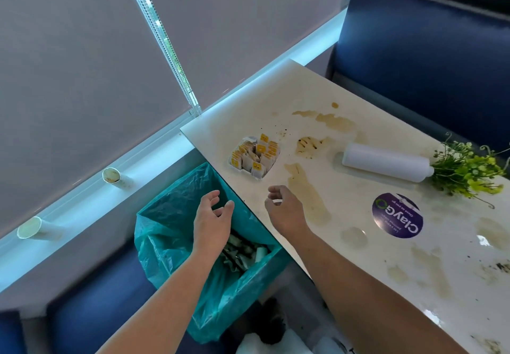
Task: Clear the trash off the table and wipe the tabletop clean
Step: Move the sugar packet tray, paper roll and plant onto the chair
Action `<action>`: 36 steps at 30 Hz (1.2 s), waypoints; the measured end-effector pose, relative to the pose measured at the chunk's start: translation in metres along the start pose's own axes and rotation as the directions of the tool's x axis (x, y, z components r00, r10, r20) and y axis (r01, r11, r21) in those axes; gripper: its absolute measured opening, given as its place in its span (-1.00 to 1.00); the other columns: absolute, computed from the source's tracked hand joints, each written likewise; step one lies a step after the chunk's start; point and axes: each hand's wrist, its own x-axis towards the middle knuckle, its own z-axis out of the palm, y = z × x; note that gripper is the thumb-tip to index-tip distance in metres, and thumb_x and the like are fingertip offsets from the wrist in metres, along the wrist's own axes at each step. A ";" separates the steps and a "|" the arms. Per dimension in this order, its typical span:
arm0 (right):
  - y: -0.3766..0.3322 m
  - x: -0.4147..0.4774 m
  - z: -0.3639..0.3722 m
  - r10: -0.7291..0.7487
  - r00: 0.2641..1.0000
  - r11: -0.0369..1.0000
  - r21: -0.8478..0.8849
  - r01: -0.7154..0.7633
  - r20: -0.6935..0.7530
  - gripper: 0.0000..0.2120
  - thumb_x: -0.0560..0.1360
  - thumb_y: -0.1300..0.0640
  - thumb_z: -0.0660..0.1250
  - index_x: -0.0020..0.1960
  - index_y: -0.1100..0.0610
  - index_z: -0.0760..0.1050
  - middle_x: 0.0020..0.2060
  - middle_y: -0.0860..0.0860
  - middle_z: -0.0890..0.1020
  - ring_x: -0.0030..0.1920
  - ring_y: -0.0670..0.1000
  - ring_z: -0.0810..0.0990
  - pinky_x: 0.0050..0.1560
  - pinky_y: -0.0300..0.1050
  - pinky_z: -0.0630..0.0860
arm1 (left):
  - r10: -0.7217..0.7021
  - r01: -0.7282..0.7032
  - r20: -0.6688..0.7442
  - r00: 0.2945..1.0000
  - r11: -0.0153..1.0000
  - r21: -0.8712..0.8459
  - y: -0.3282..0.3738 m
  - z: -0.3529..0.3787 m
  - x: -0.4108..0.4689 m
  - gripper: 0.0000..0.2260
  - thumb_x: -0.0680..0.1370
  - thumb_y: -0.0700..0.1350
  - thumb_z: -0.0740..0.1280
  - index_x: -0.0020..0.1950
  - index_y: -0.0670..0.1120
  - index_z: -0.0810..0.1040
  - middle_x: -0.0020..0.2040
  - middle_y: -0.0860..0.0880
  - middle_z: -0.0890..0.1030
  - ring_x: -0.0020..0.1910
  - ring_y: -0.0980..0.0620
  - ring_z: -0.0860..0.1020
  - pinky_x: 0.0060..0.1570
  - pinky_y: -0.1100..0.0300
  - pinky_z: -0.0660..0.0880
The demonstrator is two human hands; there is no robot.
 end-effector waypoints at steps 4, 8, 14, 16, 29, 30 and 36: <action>-0.003 0.007 -0.035 0.013 1.000 0.993 0.117 -0.013 -0.002 -0.76 0.57 0.12 0.35 0.24 0.02 0.53 0.02 -0.07 0.61 -0.03 -0.06 0.62 0.04 -0.05 0.63 | 0.036 -0.036 0.023 0.999 0.999 0.013 0.023 0.007 -0.003 -0.62 0.61 0.13 0.36 0.41 0.17 0.40 0.26 0.21 0.53 -0.05 0.38 0.57 -0.18 0.43 0.39; -0.003 0.019 -0.056 0.071 0.998 0.959 0.274 -0.068 0.001 -0.77 0.58 0.14 0.36 0.23 0.03 0.52 0.03 0.06 0.63 -0.01 0.12 0.65 0.01 0.10 0.68 | 0.073 -0.076 0.049 0.996 0.995 0.064 0.040 0.005 0.011 -0.65 0.61 0.11 0.36 0.39 0.18 0.42 0.19 0.19 0.58 -0.06 0.35 0.58 -0.16 0.40 0.39; -0.001 0.047 -0.059 0.208 0.978 0.884 0.423 -0.200 0.029 -0.71 0.58 0.20 0.38 0.29 0.12 0.51 0.01 0.15 0.62 -0.06 0.11 0.66 -0.07 0.02 0.71 | 0.094 -0.100 0.055 0.994 0.989 0.108 0.060 0.000 0.056 -0.72 0.65 0.07 0.31 0.37 0.19 0.45 0.18 0.17 0.57 0.02 0.21 0.58 -0.07 0.26 0.51; -0.003 0.060 -0.053 0.251 0.968 0.853 0.465 -0.236 0.031 -0.72 0.58 0.22 0.39 0.28 0.11 0.52 0.04 0.17 0.60 -0.06 0.11 0.67 -0.13 -0.04 0.70 | 0.093 -0.100 0.070 0.993 0.989 0.107 0.066 0.001 0.076 -0.72 0.65 0.06 0.30 0.37 0.16 0.47 0.17 0.14 0.59 0.06 0.08 0.61 -0.09 0.19 0.55; -0.001 0.135 -0.011 0.411 0.912 0.783 0.508 -0.358 0.009 -0.76 0.59 0.26 0.37 0.25 0.11 0.53 0.05 0.15 0.63 -0.06 0.13 0.69 -0.13 0.01 0.71 | -0.029 0.003 0.165 0.986 0.988 0.153 0.063 0.024 0.188 -0.70 0.65 0.03 0.28 0.35 0.00 0.57 0.22 0.00 0.64 0.18 -0.06 0.60 0.26 -0.10 0.55; -0.001 0.138 -0.009 0.422 0.907 0.781 0.505 -0.368 0.009 -0.75 0.59 0.26 0.37 0.26 0.12 0.53 0.05 0.14 0.63 -0.05 0.13 0.70 -0.11 0.03 0.72 | -0.044 0.018 0.171 0.984 0.988 0.151 0.062 0.026 0.193 -0.69 0.64 0.03 0.28 0.35 0.00 0.57 0.22 -0.01 0.64 0.19 -0.07 0.60 0.28 -0.11 0.54; 0.004 0.151 0.001 0.446 0.895 0.774 0.495 -0.395 0.016 -0.75 0.59 0.26 0.36 0.27 0.18 0.53 0.03 0.20 0.65 -0.10 0.11 0.68 -0.07 0.08 0.71 | -0.108 0.066 0.226 0.968 0.980 0.188 0.059 0.041 0.220 -0.65 0.67 0.05 0.22 0.34 -0.08 0.61 0.21 -0.09 0.66 0.19 -0.12 0.60 0.29 -0.15 0.53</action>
